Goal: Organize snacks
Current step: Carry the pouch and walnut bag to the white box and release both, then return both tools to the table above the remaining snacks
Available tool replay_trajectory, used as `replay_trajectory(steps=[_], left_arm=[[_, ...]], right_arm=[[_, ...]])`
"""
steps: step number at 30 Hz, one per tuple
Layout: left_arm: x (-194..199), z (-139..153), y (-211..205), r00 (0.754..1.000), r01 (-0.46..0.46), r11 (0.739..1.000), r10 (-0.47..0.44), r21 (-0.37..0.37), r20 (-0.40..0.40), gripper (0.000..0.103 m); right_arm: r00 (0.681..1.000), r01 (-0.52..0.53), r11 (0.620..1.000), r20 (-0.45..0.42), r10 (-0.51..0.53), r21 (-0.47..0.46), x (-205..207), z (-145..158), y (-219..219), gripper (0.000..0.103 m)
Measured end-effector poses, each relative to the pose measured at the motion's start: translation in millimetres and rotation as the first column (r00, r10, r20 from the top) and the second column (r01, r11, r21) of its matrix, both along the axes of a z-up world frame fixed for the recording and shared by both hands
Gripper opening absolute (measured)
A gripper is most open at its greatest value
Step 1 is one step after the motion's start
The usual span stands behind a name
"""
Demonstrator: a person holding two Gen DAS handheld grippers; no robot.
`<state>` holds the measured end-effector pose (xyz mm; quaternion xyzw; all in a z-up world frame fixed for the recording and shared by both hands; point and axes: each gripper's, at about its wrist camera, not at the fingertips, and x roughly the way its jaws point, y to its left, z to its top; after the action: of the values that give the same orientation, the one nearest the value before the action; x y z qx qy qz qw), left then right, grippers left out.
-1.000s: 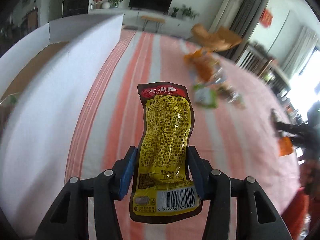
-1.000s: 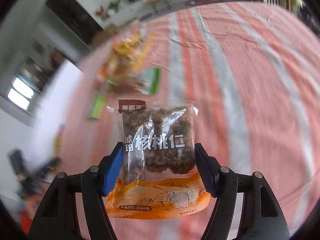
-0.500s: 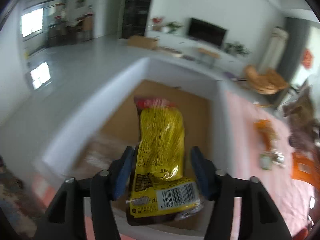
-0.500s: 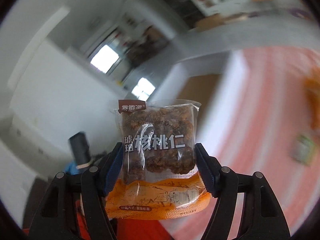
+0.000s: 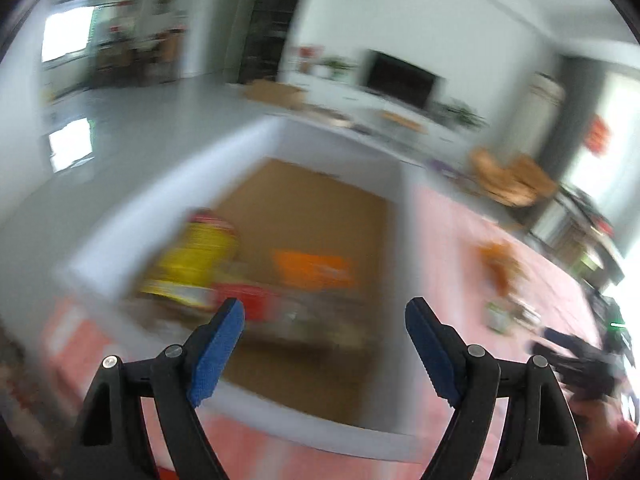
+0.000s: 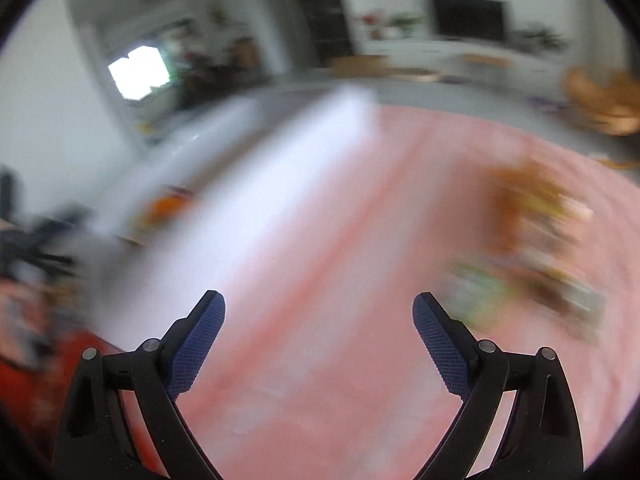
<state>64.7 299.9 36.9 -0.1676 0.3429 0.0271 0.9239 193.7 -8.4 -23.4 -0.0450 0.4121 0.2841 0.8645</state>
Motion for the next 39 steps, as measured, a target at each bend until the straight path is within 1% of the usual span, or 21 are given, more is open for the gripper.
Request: replay_trajectory(steps=[1,3,5,7,8,9,10,12,13,15,17,18,20,22,23,25,39], left_arm=[[1.7,1.4,-13.8,0.999,0.045,0.999,-0.045,-0.007,0.004,0.085],[12.0,-1.1,-67.7,0.984,0.178,0.984,-0.178,-0.020,0.003,0.097],[19.0,-11.3,-116.8,0.958,0.285,0.958,-0.285,-0.024,-0.011,0.101],[36.1,-34.3,-167.3,0.929,0.367,0.930,-0.366,0.003,-0.057,0.101],[39.8,-41.9,-183.3,0.922,0.383,0.924,-0.380,0.020,-0.078,0.101],[49.4,-60.2,-206.2,0.911,0.404,0.913,-0.397,0.049,-0.113,0.101],[56.7,-73.1,-220.6,0.905,0.415,0.907,-0.403,0.073,-0.139,0.101],[71.8,-93.8,-241.3,0.897,0.425,0.897,-0.401,0.119,-0.183,0.101],[79.5,-103.0,-248.7,0.896,0.428,0.893,-0.398,0.140,-0.198,0.101],[95.3,-111.8,-258.5,0.895,0.430,0.885,-0.391,0.178,-0.216,0.101],[103.0,-121.5,-263.6,0.897,0.424,0.881,-0.379,0.208,-0.227,0.101],[109.0,-125.0,-267.0,0.900,0.417,0.881,-0.365,0.225,-0.236,0.101],[115.6,-131.9,-263.9,0.902,0.407,0.885,-0.352,0.225,-0.249,0.101],[119.6,-140.4,-261.2,0.906,0.394,0.890,-0.334,0.229,-0.261,0.102],[118.8,-140.3,-262.5,0.911,0.388,0.887,-0.328,0.249,-0.249,0.103],[118.5,-138.4,-259.3,0.910,0.389,0.891,-0.332,0.233,-0.250,0.103],[124.2,-140.6,-258.7,0.909,0.390,0.891,-0.333,0.231,-0.250,0.103]], right_arm=[[0.998,0.057,0.997,0.016,-0.056,-0.048,-0.4,-11.0,-28.2,0.096],[0.984,0.177,0.975,0.043,-0.172,-0.136,-6.5,-30.4,-90.0,0.096],[0.963,0.270,0.944,0.061,-0.263,-0.192,-14.9,-41.1,-139.8,0.096],[0.938,0.347,0.909,0.085,-0.337,-0.231,-27.2,-47.4,-181.3,0.096],[0.930,0.367,0.899,0.091,-0.355,-0.239,-30.9,-47.3,-194.2,0.096],[0.923,0.385,0.889,0.095,-0.373,-0.249,-33.3,-50.1,-204.5,0.096],[0.917,0.399,0.882,0.097,-0.387,-0.252,-32.8,-51.1,-210.9,0.096],[0.910,0.414,0.876,0.100,-0.402,-0.247,-36.1,-56.0,-222.2,0.096],[0.909,0.417,0.875,0.087,-0.408,-0.246,-35.2,-57.3,-224.0,0.096],[0.906,0.422,0.872,0.086,-0.415,-0.246,-32.6,-56.6,-222.5,0.097],[0.906,0.421,0.867,0.071,-0.418,-0.265,-29.9,-62.4,-225.1,0.100],[0.903,0.426,0.867,0.062,-0.426,-0.257,-28.4,-63.1,-228.0,0.102],[0.895,0.438,0.873,0.010,-0.447,-0.215,-20.5,-70.3,-239.5,0.103],[0.886,0.455,0.865,0.012,-0.463,-0.212,-24.6,-72.3,-245.3,0.103],[0.886,0.456,0.863,0.016,-0.464,-0.217,-25.4,-73.2,-244.7,0.102],[0.885,0.457,0.862,0.017,-0.465,-0.219,-26.2,-74.6,-244.2,0.103],[0.885,0.457,0.863,0.016,-0.465,-0.217,-25.2,-74.7,-244.4,0.103]])
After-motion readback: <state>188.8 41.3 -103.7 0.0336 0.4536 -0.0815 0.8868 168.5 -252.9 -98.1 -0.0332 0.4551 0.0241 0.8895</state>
